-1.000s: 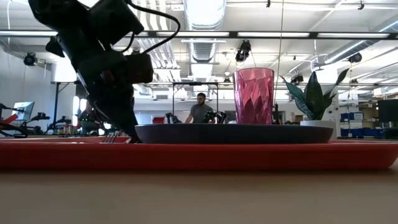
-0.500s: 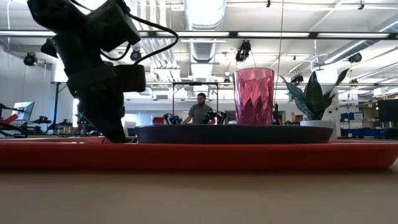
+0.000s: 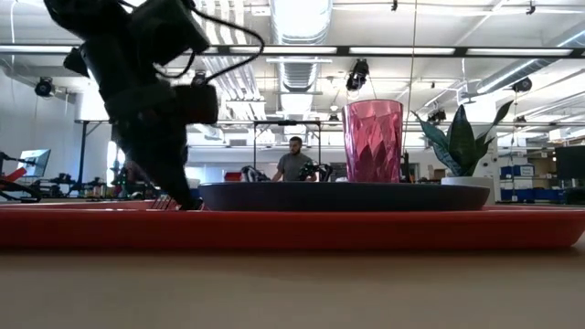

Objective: Pick and place plate/cup/fork/spoon on tray
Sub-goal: Return to Home Position

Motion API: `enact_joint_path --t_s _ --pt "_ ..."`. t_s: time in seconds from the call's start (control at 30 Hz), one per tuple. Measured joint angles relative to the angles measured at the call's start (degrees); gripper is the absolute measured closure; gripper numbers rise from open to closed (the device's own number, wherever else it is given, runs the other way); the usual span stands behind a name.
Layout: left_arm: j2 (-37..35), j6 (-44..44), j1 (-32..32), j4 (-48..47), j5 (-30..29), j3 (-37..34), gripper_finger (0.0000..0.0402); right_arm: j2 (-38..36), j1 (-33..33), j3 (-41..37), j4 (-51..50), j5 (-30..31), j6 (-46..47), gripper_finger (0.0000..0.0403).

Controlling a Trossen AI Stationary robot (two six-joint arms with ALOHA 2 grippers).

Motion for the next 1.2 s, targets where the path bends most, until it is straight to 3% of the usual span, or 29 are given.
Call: enact_joint_path --t_s 0.37,0.67,0.87,1.0,1.2 --pt "-11.60 4.68 -0.06 0.34 -4.72 3.60 0.0401 0.07 0.00 0.00 -0.92 -0.04 -1.21 0.0394" --pt "-32.92 12.63 -1.75 1.21 -7.70 6.88 0.0401 -3.03 0.00 -0.02 -1.69 -1.42 -5.08 0.0394" --pt "-47.96 20.74 -7.15 1.45 -14.86 7.16 0.0401 -8.83 0.00 -1.02 -2.56 -1.97 -7.96 0.0394" --pt "-55.18 23.64 -11.29 1.16 -16.33 5.74 0.0401 -13.83 0.00 -5.09 -0.43 -3.96 -9.64 0.0394" --pt "-61.61 25.68 -15.76 0.93 -16.31 3.04 0.0401 -22.44 0.00 -18.33 12.48 -5.12 -6.24 0.0394"
